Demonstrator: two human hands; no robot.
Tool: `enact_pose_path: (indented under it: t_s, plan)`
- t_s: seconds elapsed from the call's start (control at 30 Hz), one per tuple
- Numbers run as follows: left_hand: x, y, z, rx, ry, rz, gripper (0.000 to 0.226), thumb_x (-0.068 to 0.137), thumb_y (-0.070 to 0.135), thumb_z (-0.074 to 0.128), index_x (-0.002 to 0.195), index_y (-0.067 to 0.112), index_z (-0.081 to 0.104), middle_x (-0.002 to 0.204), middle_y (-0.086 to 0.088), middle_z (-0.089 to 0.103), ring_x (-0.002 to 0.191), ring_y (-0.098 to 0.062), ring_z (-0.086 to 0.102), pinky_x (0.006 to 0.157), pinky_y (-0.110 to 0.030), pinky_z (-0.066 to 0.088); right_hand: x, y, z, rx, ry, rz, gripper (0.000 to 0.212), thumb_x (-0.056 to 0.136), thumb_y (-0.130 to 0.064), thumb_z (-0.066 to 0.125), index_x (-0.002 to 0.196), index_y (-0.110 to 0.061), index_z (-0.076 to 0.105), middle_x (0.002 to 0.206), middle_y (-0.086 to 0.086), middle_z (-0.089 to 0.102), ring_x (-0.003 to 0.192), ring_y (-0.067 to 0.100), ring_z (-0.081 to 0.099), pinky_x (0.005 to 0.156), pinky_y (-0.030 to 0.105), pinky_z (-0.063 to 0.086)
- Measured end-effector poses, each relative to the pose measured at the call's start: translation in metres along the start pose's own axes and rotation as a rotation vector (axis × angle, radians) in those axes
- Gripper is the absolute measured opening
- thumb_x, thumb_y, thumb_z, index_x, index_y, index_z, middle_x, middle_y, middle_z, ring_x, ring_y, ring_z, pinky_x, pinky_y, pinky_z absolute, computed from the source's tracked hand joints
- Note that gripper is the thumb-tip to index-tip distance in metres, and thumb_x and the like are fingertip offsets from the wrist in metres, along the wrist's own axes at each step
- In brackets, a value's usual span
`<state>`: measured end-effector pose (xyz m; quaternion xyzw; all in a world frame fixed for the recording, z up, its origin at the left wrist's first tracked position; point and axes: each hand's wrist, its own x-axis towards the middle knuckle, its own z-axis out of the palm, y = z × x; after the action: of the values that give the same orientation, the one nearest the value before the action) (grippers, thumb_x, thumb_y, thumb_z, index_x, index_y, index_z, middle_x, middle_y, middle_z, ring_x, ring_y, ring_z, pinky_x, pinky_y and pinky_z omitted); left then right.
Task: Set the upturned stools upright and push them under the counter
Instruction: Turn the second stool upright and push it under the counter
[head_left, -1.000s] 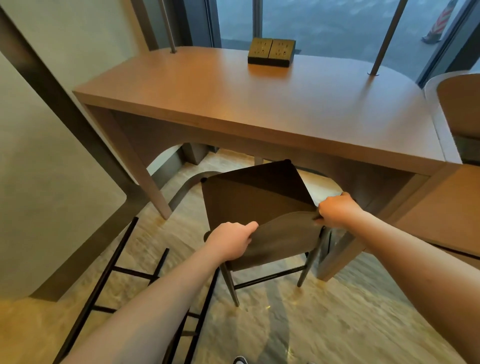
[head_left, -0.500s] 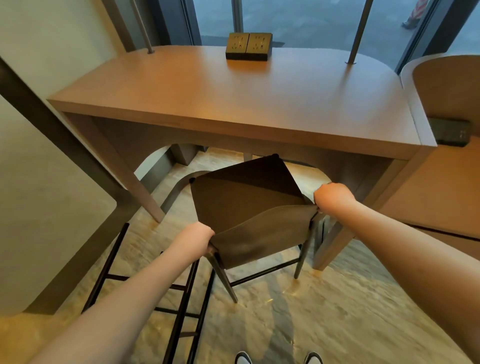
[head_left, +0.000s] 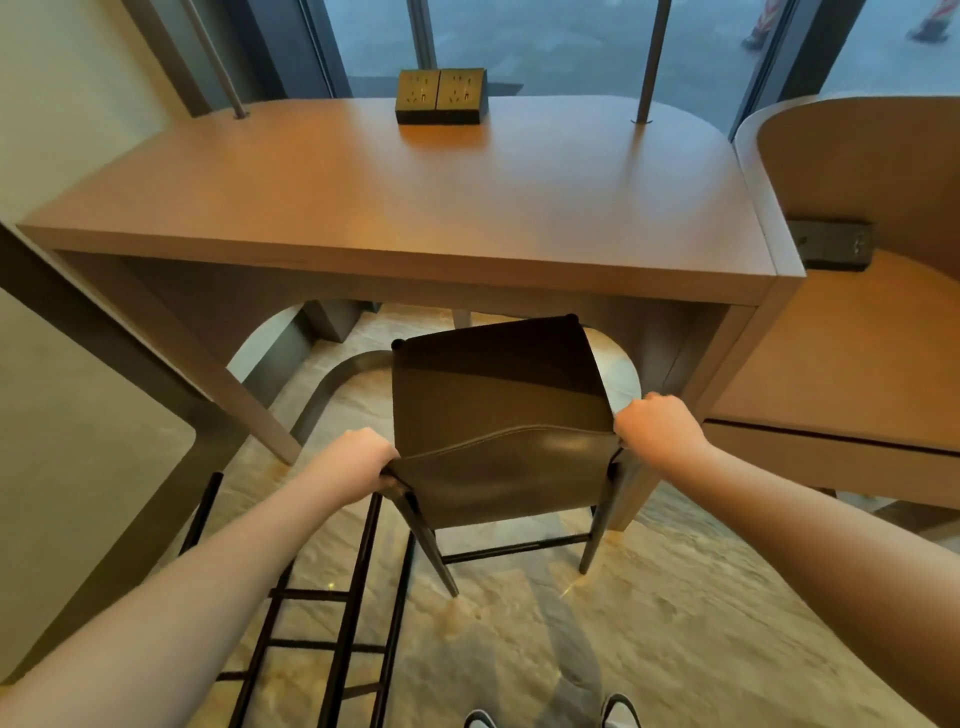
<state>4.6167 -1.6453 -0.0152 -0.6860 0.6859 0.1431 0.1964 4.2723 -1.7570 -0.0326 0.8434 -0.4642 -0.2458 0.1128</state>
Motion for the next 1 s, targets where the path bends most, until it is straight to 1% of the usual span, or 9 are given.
enact_pose_path:
  t_s: [0.1,0.27,0.5,0.57,0.7,0.8,0.87,0.93,1.0]
  plan:
    - [0.016,-0.007,-0.013,0.044,0.016,0.045,0.014,0.093,0.023,0.064,0.1,0.021,0.075,0.088,0.003,0.072,0.082,-0.013,0.069,0.08,-0.028,0.057,-0.011,0.0,0.0,0.042,-0.017,0.007,0.018,0.09,-0.006,0.062,0.105,-0.013,0.071,0.097,0.008,0.071,0.089,0.028,0.067,0.066,0.035,0.049]
    - [0.047,-0.014,-0.041,0.116,0.026,0.11,0.015,0.093,0.026,0.066,0.103,0.023,0.076,0.09,0.006,0.073,0.081,-0.012,0.068,0.08,-0.029,0.058,-0.02,0.005,-0.003,0.116,-0.003,0.054,0.016,0.095,-0.016,0.061,0.108,-0.013,0.07,0.1,0.008,0.072,0.089,0.026,0.071,0.071,0.035,0.054]
    - [0.078,-0.023,-0.064,0.151,0.0,0.127,0.018,0.094,0.026,0.066,0.109,0.021,0.075,0.095,0.004,0.074,0.085,-0.011,0.068,0.078,-0.023,0.055,-0.019,-0.004,-0.01,0.204,-0.014,0.104,0.017,0.093,-0.012,0.063,0.107,-0.012,0.072,0.093,0.006,0.073,0.086,0.025,0.072,0.075,0.035,0.055]
    - [0.081,-0.026,-0.064,0.159,-0.007,0.132,0.018,0.095,0.027,0.066,0.11,0.022,0.074,0.096,0.004,0.073,0.085,-0.01,0.068,0.076,-0.021,0.053,-0.017,-0.005,-0.012,0.226,-0.012,0.12,0.016,0.092,-0.013,0.064,0.106,-0.012,0.072,0.092,0.006,0.072,0.085,0.025,0.072,0.075,0.035,0.056]
    - [0.078,-0.044,-0.048,0.133,-0.014,0.134,0.02,0.094,0.029,0.066,0.111,0.024,0.075,0.096,0.007,0.074,0.084,-0.009,0.067,0.078,-0.02,0.054,-0.011,-0.019,-0.018,0.256,0.005,0.117,0.016,0.09,-0.009,0.065,0.104,-0.01,0.073,0.088,0.007,0.072,0.082,0.025,0.072,0.073,0.035,0.056]
    - [0.072,-0.054,-0.033,0.142,-0.012,0.138,0.019,0.095,0.03,0.065,0.111,0.024,0.075,0.097,0.008,0.074,0.085,-0.008,0.067,0.079,-0.021,0.055,-0.006,-0.026,-0.021,0.24,0.007,0.115,0.017,0.091,-0.01,0.065,0.106,-0.009,0.072,0.087,0.007,0.071,0.081,0.024,0.072,0.072,0.033,0.056]
    - [0.07,-0.056,-0.032,0.128,-0.003,0.134,0.02,0.095,0.029,0.065,0.111,0.023,0.075,0.097,0.007,0.074,0.085,-0.009,0.068,0.078,-0.021,0.055,-0.004,-0.027,-0.025,0.235,-0.001,0.121,0.018,0.091,-0.012,0.066,0.108,-0.01,0.072,0.089,0.007,0.071,0.082,0.023,0.072,0.073,0.033,0.057]
    - [0.071,-0.057,-0.033,0.112,0.007,0.132,0.02,0.095,0.029,0.066,0.111,0.023,0.075,0.096,0.006,0.074,0.084,-0.01,0.068,0.074,-0.02,0.053,-0.002,-0.029,-0.027,0.233,-0.003,0.133,0.018,0.091,-0.012,0.065,0.108,-0.01,0.072,0.089,0.007,0.071,0.082,0.023,0.072,0.073,0.032,0.057]
    - [0.073,-0.06,-0.033,0.097,0.005,0.13,0.02,0.094,0.029,0.066,0.111,0.022,0.075,0.096,0.005,0.073,0.082,-0.009,0.066,0.068,-0.018,0.047,-0.001,-0.032,-0.03,0.228,-0.013,0.134,0.017,0.092,-0.01,0.064,0.106,-0.01,0.072,0.086,0.006,0.07,0.08,0.022,0.072,0.068,0.031,0.055]
